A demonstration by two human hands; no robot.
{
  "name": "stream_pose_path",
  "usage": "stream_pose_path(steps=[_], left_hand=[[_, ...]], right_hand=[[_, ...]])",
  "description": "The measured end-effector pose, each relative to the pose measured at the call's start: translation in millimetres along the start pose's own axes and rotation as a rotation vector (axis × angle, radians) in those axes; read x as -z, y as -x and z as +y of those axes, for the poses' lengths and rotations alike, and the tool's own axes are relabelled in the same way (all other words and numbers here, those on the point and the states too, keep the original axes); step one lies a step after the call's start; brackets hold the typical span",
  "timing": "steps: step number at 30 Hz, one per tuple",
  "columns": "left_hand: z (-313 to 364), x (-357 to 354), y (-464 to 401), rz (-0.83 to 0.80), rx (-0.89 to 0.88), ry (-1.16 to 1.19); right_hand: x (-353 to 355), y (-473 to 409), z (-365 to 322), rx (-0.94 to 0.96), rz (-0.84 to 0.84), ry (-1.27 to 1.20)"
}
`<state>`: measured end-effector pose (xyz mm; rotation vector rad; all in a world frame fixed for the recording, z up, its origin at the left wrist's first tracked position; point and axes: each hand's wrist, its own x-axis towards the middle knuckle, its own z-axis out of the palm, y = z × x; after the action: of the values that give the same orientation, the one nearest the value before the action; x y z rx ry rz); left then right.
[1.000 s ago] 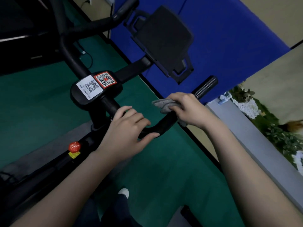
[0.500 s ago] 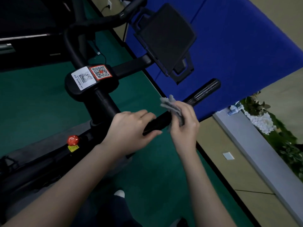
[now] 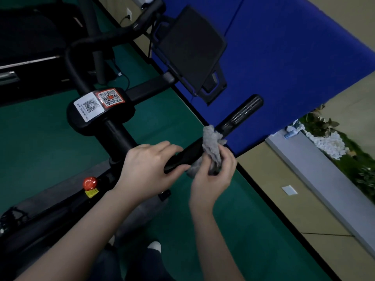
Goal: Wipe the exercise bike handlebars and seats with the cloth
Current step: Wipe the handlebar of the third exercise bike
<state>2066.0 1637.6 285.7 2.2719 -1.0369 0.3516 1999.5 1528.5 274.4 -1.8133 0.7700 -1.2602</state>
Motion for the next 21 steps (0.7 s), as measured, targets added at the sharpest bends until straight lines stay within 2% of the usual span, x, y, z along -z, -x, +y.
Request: stream_pose_path(steps=[6,14,21], left_hand=[[-1,-1,1,0.004,-0.013,0.036],[-2,-2,2,0.008,-0.036,0.014],[-2,-1,3,-0.03,-0.008,0.023]], right_hand=[[-11,-22,4,-0.209,0.144,-0.102],[-16,7,1,-0.279,0.158,-0.179],[-25,-28,4,-0.408,0.3,-0.232]])
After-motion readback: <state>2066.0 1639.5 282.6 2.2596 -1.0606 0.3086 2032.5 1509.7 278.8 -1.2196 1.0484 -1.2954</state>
